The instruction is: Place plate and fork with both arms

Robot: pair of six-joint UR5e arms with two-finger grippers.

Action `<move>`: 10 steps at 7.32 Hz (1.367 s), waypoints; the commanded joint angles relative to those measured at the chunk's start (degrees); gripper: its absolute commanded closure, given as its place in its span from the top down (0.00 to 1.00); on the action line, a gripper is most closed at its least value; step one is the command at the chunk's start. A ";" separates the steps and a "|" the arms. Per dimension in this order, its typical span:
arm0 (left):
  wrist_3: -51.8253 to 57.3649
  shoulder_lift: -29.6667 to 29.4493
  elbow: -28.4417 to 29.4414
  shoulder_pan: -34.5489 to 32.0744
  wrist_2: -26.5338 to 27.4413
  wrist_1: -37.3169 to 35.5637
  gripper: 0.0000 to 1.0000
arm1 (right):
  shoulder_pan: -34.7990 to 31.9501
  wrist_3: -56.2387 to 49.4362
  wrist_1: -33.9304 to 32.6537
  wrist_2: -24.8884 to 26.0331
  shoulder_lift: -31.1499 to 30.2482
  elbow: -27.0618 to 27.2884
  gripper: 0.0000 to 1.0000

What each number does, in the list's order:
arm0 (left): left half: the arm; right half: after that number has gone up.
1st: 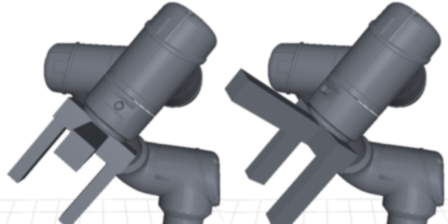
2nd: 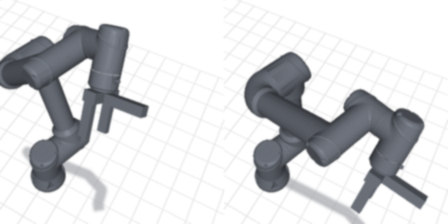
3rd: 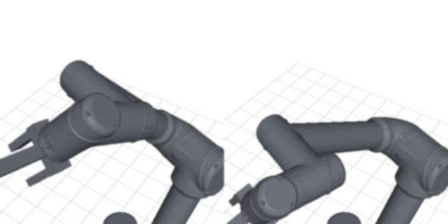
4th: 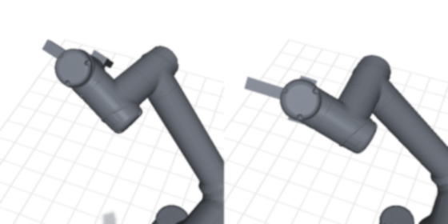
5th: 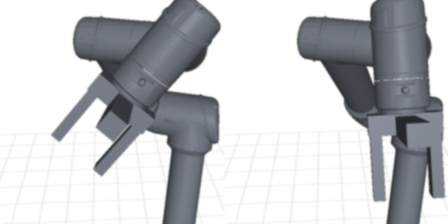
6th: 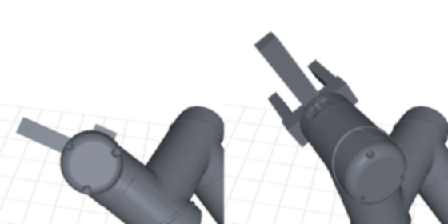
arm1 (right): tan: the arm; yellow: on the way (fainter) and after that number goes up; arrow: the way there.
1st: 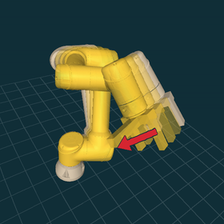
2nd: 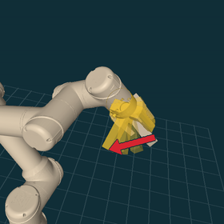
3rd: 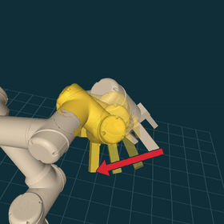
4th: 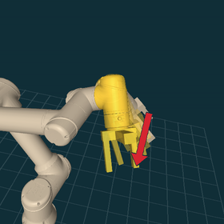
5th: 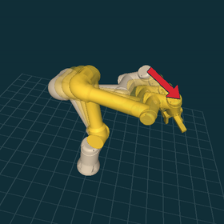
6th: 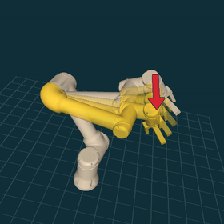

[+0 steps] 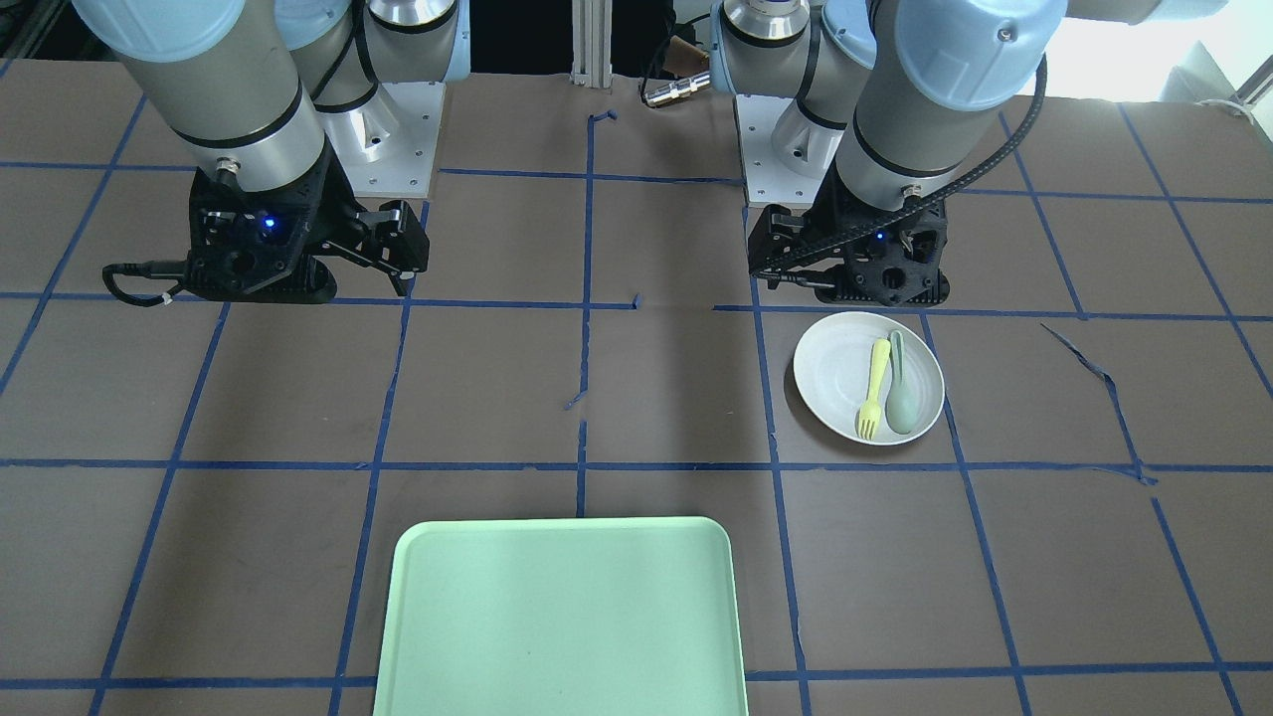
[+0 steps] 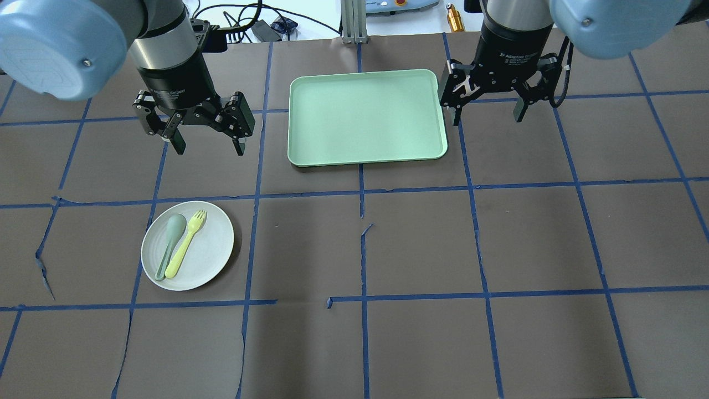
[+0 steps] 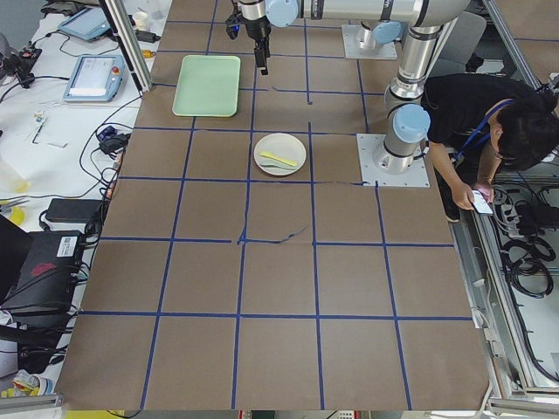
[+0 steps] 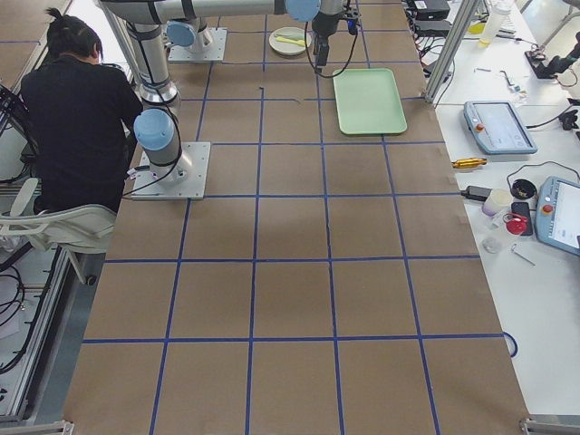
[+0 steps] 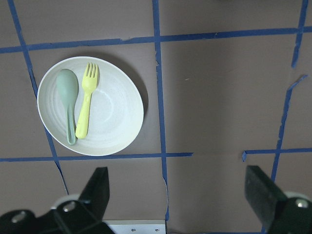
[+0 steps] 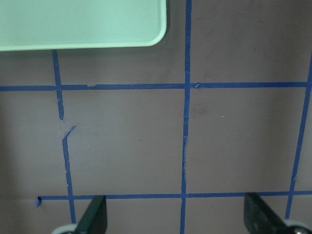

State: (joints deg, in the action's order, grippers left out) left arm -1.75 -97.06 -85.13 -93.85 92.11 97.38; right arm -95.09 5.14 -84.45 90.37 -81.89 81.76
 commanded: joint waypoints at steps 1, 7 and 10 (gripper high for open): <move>-0.01 0.21 -0.21 -0.11 -0.01 0.09 1.00 | 0.00 -0.04 0.25 0.51 -0.03 -0.02 1.00; 0.86 -1.45 -0.22 -0.11 0.52 -0.35 1.00 | 0.17 -0.48 -1.49 4.88 0.58 -0.38 1.00; 1.57 0.90 1.01 0.77 0.79 -3.07 1.00 | 0.52 -0.30 -2.37 7.54 0.23 -1.16 1.00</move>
State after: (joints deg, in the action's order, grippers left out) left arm -0.49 -97.03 -84.59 -93.19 92.87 95.26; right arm -94.71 5.09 -86.26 97.39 -81.62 80.83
